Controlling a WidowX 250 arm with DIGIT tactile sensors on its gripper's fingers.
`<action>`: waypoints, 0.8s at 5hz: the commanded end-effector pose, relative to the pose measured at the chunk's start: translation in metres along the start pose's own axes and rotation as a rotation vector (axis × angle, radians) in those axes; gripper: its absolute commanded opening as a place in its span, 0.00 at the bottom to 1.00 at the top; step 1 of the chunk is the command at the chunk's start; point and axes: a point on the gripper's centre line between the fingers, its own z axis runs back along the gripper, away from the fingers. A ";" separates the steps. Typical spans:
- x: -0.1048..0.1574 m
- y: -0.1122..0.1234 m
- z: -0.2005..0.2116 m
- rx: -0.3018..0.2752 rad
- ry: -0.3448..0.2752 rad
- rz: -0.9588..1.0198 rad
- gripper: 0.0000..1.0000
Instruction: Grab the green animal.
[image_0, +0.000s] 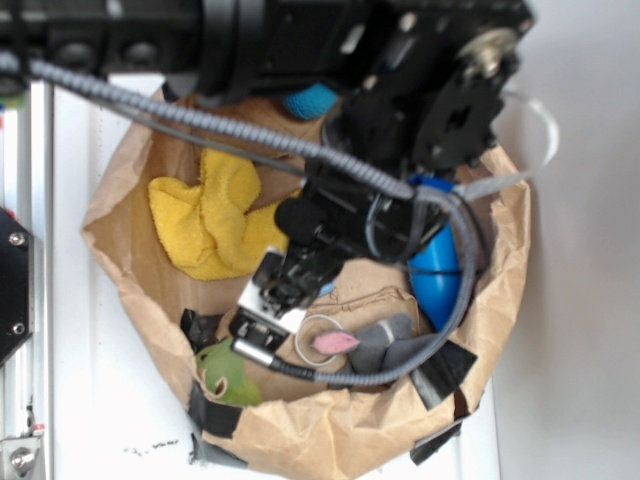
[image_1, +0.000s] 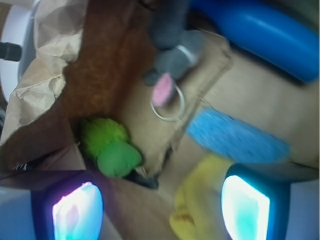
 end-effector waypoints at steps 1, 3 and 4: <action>0.005 -0.007 0.011 0.035 -0.043 -0.043 1.00; 0.009 0.002 -0.007 0.153 -0.020 -0.089 1.00; 0.013 0.013 -0.013 0.170 -0.007 -0.094 1.00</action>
